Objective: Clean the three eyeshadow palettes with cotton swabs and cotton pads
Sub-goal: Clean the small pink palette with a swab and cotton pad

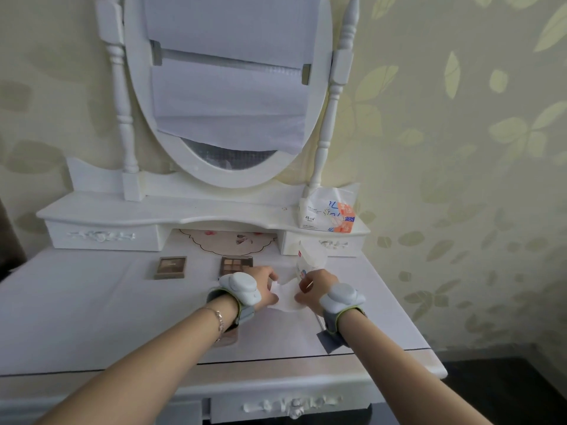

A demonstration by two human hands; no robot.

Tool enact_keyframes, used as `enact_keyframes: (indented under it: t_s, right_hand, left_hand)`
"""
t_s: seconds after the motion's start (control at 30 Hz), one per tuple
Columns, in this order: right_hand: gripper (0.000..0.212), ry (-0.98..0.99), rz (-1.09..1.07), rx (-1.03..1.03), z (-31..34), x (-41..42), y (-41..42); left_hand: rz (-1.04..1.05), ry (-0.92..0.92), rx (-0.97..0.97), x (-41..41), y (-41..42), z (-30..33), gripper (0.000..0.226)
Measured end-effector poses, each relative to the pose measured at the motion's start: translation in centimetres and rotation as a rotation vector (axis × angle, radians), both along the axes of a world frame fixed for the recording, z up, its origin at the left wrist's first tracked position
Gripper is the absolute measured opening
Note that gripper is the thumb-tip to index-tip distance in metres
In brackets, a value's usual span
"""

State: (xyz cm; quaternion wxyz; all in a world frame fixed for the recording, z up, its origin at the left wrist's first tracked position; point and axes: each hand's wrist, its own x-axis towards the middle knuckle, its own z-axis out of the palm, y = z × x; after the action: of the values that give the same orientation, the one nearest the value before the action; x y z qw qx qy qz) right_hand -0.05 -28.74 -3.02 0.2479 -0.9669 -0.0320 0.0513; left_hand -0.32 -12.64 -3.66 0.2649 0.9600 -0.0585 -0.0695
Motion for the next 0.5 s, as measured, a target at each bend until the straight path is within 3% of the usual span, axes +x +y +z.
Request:
enact_keyframes:
  t_s: [0.13,0.23,0.4,0.5]
  right_hand:
    - [0.021,-0.033,-0.002,0.106,0.3,0.4,-0.2]
    - [0.016,-0.048,-0.01,0.327,0.9,0.6,-0.1]
    - [0.044,0.008,0.032,0.584,2.3,0.6,0.9]
    - [0.027,0.003,0.087,0.653,3.6,0.4,1.5]
  left_hand:
    - [0.06,-0.026,-0.146,-0.1,0.2,0.7,0.049]
    - [0.121,-0.053,-0.275,-0.1,1.1,1.6,0.036]
    - [0.171,-0.102,-0.589,-0.8,2.9,3.4,0.017]
    - [0.193,-0.095,-0.724,-1.2,4.4,4.3,0.02]
